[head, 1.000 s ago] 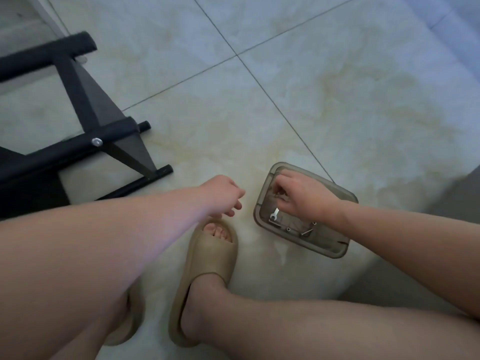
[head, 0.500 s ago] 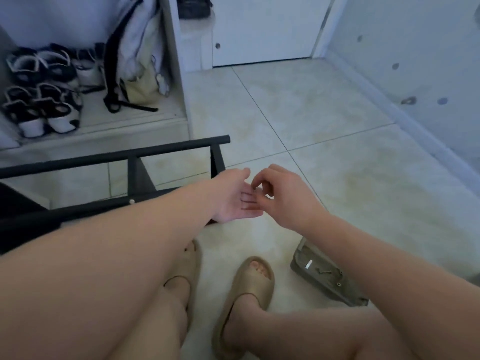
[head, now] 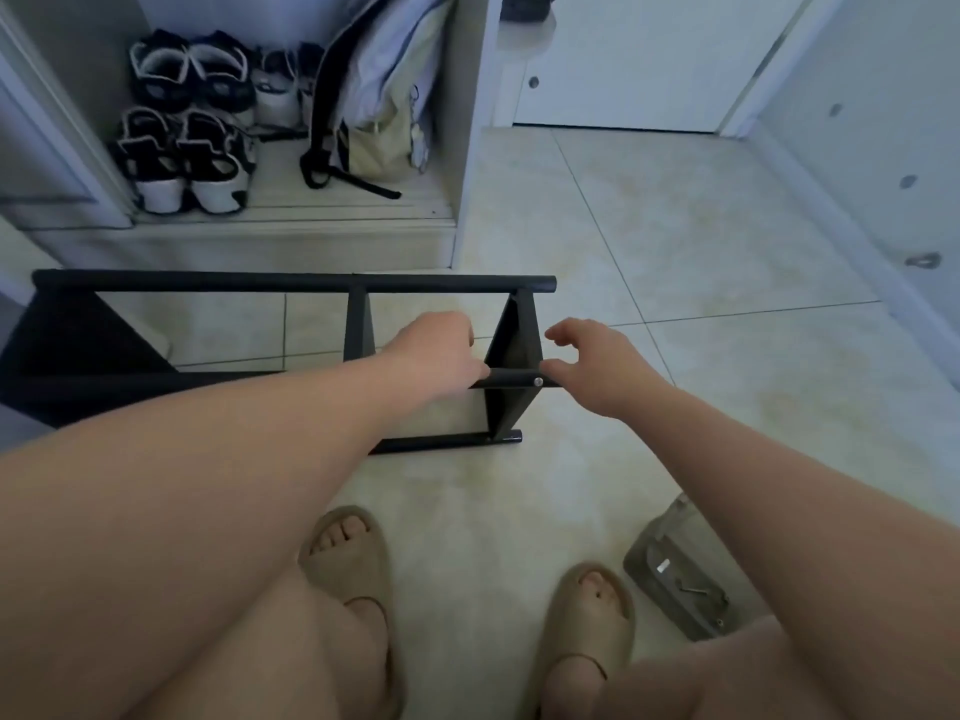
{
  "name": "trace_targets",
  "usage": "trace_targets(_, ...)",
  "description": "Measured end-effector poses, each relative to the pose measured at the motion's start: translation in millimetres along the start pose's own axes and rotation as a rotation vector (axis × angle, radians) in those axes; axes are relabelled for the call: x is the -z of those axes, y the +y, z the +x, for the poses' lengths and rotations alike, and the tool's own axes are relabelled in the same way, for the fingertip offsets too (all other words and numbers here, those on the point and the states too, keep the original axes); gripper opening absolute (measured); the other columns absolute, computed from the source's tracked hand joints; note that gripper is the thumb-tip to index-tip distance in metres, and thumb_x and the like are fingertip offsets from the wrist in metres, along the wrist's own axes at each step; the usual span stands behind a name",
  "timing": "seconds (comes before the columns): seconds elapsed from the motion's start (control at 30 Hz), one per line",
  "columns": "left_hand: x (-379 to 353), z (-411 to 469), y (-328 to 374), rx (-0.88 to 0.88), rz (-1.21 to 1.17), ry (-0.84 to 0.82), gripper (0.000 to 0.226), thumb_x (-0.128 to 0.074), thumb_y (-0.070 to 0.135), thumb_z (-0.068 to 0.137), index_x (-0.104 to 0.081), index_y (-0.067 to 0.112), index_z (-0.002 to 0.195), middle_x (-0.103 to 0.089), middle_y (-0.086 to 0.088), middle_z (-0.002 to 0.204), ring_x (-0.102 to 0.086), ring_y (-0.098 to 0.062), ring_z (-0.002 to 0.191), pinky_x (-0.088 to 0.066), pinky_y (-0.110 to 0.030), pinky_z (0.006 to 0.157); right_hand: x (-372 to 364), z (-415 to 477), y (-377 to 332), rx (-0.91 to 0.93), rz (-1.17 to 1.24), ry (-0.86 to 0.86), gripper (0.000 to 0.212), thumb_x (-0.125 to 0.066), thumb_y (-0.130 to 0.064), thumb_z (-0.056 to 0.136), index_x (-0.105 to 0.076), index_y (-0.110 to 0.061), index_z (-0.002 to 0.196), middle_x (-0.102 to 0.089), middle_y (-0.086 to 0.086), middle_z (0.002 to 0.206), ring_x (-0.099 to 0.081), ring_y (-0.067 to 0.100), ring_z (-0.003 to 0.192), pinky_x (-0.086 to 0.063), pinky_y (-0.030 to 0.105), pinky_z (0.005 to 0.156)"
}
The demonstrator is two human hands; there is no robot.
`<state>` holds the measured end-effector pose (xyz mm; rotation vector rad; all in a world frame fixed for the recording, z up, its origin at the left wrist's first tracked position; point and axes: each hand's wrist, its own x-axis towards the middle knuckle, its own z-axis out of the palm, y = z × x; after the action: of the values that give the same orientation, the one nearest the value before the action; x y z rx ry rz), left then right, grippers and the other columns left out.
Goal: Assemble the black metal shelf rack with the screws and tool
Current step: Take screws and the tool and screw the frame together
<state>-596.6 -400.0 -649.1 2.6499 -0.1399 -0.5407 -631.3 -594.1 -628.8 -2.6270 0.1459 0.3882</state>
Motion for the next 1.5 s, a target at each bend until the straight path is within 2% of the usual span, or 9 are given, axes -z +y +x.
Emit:
trace_targets(0.13, -11, 24, -23, -0.132, 0.275, -0.058, 0.050, -0.063, 0.061, 0.084, -0.067, 0.020, 0.112, -0.066, -0.001, 0.104, -0.062, -0.027, 0.096, -0.051, -0.035, 0.075, -12, 27, 9, -0.003, -0.153, -0.101, 0.054, -0.064, -0.040, 0.096, -0.048, -0.026, 0.146, -0.048, 0.000, 0.148, -0.046, 0.023, 0.134, -0.039, 0.042, 0.110)
trace_targets(0.3, -17, 47, -28, -0.188, 0.368, -0.101, 0.058, -0.051, 0.077, 0.082, -0.067, 0.022, 0.089, -0.061, 0.003, 0.081, -0.060, -0.024, 0.080, -0.041, -0.030, 0.058, -20, 41, 17, 0.011, -0.151, -0.133, 0.050, -0.068, -0.042, 0.094, -0.053, -0.025, 0.139, -0.058, -0.004, 0.139, -0.054, 0.022, 0.127, -0.044, 0.038, 0.104)
trace_targets(0.5, -24, 48, -23, -0.200, 0.403, -0.156, 0.051, -0.057, 0.069, 0.085, -0.056, 0.020, 0.072, -0.059, 0.001, 0.074, -0.053, -0.019, 0.067, -0.032, -0.028, 0.051, -26, 40, 26, 0.041, -0.137, -0.131, 0.044, -0.073, -0.035, 0.091, -0.050, -0.025, 0.128, -0.068, -0.006, 0.111, -0.062, 0.021, 0.095, -0.048, 0.034, 0.070)
trace_targets(0.8, -21, -7, -11, -0.263, 0.706, -0.377, 0.052, -0.050, 0.064, 0.093, -0.050, 0.018, 0.071, -0.056, 0.002, 0.073, -0.051, -0.018, 0.066, -0.036, -0.031, 0.052, -49, -16, 29, 0.095, -0.120, -0.202, 0.054, -0.082, -0.036, 0.084, -0.045, -0.022, 0.121, -0.066, -0.001, 0.098, -0.061, 0.023, 0.084, -0.042, 0.032, 0.060)
trace_targets(0.97, -30, -63, -11, -0.220, 0.821, -0.499, 0.046, -0.049, 0.058, 0.097, -0.042, 0.019, 0.073, -0.048, 0.002, 0.075, -0.045, -0.018, 0.065, -0.040, -0.036, 0.063, -85, -86, 25, 0.072, 0.037, -0.177, 0.055, -0.083, -0.034, 0.083, -0.044, -0.023, 0.120, -0.064, -0.001, 0.091, -0.060, 0.022, 0.079, -0.042, 0.030, 0.059)
trace_targets(1.1, -47, -103, -21, -0.229, 0.788, -0.484, 0.039, -0.049, 0.059, 0.096, -0.047, 0.022, 0.083, -0.049, 0.005, 0.076, -0.050, -0.022, 0.074, -0.038, -0.035, 0.061, -108, -139, 32, 0.023, 0.111, -0.105, 0.054, -0.081, -0.033, 0.085, -0.045, -0.023, 0.124, -0.063, -0.004, 0.086, -0.060, 0.016, 0.077, -0.045, 0.031, 0.061)
trace_targets(1.23, -66, -131, -24, -0.287, 0.743, -0.482, 0.043, -0.051, 0.062, 0.093, -0.047, 0.023, 0.077, -0.051, 0.006, 0.076, -0.053, -0.022, 0.074, -0.034, -0.032, 0.052, -112, -173, 43, 0.022, 0.051, -0.160, 0.059, -0.083, -0.037, 0.082, -0.044, -0.022, 0.123, -0.059, -0.006, 0.083, -0.058, 0.018, 0.076, -0.044, 0.034, 0.063)
trace_targets(1.37, -79, -153, -20, -0.313, 0.730, -0.508, 0.047, -0.056, 0.063, 0.090, -0.049, 0.021, 0.070, -0.054, 0.005, 0.074, -0.054, -0.021, 0.071, -0.035, -0.031, 0.052, -113, -203, 50, 0.038, 0.036, -0.197, 0.063, -0.086, -0.038, 0.078, -0.044, -0.021, 0.122, -0.059, -0.005, 0.079, -0.054, 0.007, 0.071, -0.041, 0.026, 0.059)
trace_targets(1.5, -90, -175, -17, -0.315, 0.701, -0.542, 0.045, -0.059, 0.062, 0.088, -0.054, 0.019, 0.076, -0.057, 0.004, 0.078, -0.057, -0.024, 0.077, -0.034, -0.030, 0.051, -117, -232, 54, 0.026, 0.035, -0.221, 0.062, -0.086, -0.038, 0.078, -0.044, -0.019, 0.120, -0.061, -0.001, 0.080, -0.057, 0.016, 0.072, -0.045, 0.035, 0.064)
